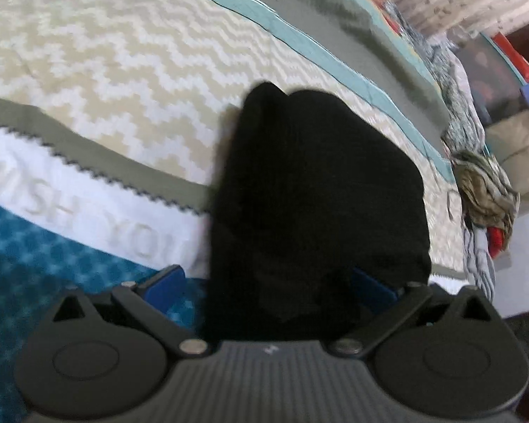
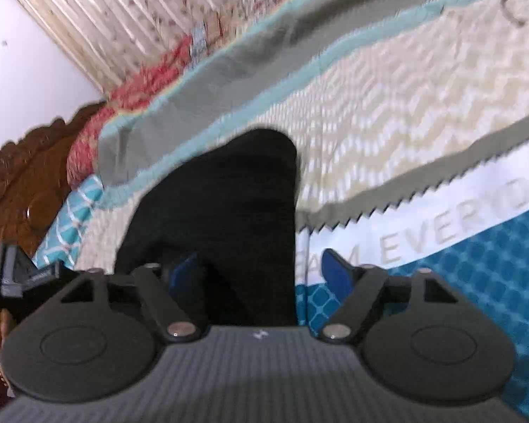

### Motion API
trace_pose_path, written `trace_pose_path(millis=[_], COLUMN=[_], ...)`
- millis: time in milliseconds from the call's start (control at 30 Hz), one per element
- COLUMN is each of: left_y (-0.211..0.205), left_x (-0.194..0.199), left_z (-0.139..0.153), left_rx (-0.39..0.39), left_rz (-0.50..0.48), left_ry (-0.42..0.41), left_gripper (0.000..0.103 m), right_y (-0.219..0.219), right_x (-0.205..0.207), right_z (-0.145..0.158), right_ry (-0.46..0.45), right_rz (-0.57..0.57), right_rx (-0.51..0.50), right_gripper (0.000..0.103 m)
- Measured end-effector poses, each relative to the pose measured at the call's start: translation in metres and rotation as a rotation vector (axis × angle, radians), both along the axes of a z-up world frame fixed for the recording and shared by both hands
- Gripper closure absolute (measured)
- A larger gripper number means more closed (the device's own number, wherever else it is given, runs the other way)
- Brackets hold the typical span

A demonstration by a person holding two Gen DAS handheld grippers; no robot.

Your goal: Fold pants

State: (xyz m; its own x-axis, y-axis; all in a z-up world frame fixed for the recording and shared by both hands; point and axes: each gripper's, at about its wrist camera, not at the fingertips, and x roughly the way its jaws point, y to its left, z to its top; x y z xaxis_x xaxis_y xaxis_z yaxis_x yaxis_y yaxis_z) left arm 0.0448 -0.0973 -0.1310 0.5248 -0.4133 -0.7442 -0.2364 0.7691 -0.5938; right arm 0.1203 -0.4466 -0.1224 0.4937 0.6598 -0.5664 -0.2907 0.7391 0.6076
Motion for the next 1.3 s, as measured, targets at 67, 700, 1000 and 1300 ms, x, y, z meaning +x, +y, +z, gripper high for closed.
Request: trace_pose_path(millis=[67, 700, 1000, 1300], left_y=[-0.013, -0.051, -0.065, -0.070], left_x=[0.000, 0.142, 0.279, 0.254], left_z=[-0.001, 0.131, -0.003, 0.029], left_rx=[0.005, 0.340, 0.469, 0.479], left_rz=[-0.048, -0.082, 0.025, 0.078], left_ry=[-0.026, -0.489, -0.190, -0.179], left_gripper=[0.004, 0.063, 0.014, 0.013], right_y=[0.010, 0.075, 0.093, 0.028], right_x=[0.005, 0.083, 0.229, 0.200], right_z=[-0.011, 0.125, -0.007, -0.001], right_ry=[0.052, -0.634, -0.228, -0.094], right_rz=[0.001, 0.078, -0.075, -0.240], right_rx=[0.010, -0.102, -0.416, -0.158], right_gripper=[0.033, 0.091, 0.085, 0.053])
